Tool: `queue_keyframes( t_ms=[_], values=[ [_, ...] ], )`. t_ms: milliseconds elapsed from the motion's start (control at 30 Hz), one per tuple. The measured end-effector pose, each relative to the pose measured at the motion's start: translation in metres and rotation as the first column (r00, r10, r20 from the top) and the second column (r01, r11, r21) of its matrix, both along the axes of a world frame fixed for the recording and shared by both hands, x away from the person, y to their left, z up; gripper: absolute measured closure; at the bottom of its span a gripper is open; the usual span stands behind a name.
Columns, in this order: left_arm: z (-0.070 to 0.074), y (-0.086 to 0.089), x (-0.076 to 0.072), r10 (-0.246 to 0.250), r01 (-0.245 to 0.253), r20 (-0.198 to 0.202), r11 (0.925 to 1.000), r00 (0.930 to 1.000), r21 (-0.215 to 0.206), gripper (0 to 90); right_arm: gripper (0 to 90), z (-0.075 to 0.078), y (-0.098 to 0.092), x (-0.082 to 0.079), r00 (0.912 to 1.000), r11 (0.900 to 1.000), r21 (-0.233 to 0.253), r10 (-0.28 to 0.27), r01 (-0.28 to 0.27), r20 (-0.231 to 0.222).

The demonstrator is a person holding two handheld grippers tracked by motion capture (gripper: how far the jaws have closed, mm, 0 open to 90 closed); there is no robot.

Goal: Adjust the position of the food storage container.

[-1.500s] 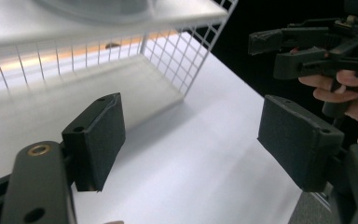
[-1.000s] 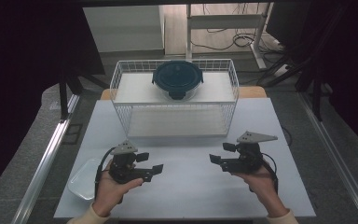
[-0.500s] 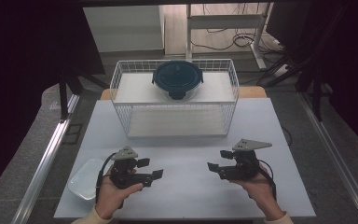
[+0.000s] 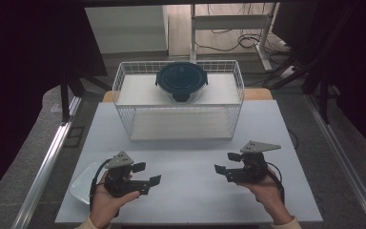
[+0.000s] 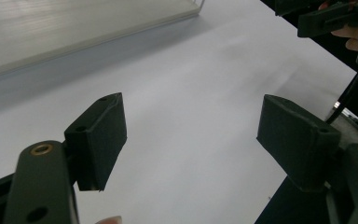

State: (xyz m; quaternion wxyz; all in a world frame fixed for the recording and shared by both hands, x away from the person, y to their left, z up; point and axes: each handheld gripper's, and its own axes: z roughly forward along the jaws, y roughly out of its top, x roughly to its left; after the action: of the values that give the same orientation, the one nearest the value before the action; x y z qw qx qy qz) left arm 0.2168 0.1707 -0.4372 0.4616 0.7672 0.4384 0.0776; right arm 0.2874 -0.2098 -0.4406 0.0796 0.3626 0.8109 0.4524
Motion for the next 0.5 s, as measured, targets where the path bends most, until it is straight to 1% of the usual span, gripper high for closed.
queue_keyframes(
  t_ms=[133,200,233,400,433,467,500],
  values=[
    [0.008,0.016,-0.010,0.024,-0.024,0.018,0.9997,0.9995,-0.003,23.3,25.7,0.001,0.002,-0.001,1.0000,1.000,0.001,0.001,-0.001,0.001],
    [0.011,0.024,-0.012,0.044,-0.044,0.009,0.9990,0.9990,-0.012,23.4,25.7,0.002,0.003,-0.001,1.0000,1.000,0.002,0.004,-0.004,0.001],
    [0.012,0.027,-0.012,0.049,-0.049,0.001,0.9985,0.9988,-0.023,23.3,25.6,0.002,0.004,-0.001,1.0000,1.000,0.000,0.006,-0.006,0.002],
    [0.023,0.039,-0.016,0.055,-0.054,0.018,0.9976,0.9983,-0.044,23.6,25.4,0.000,0.004,0.000,1.0000,1.000,-0.005,0.006,-0.006,-0.006],
    [0.026,0.041,-0.018,0.062,-0.061,0.019,0.9964,0.9979,-0.059,23.8,25.4,0.000,0.004,0.000,1.0000,1.000,-0.005,0.003,-0.003,-0.007],
    [0.029,0.044,-0.019,0.058,-0.057,0.013,0.9942,0.9982,-0.091,24.0,25.5,0.000,0.003,0.000,1.0000,1.000,-0.005,0.002,-0.002,-0.004],
    [0.031,0.045,-0.021,0.040,-0.039,0.003,0.9918,0.9992,-0.121,24.1,25.4,0.000,0.002,0.000,1.0000,1.000,-0.003,0.000,0.000,-0.003]
  ],
)
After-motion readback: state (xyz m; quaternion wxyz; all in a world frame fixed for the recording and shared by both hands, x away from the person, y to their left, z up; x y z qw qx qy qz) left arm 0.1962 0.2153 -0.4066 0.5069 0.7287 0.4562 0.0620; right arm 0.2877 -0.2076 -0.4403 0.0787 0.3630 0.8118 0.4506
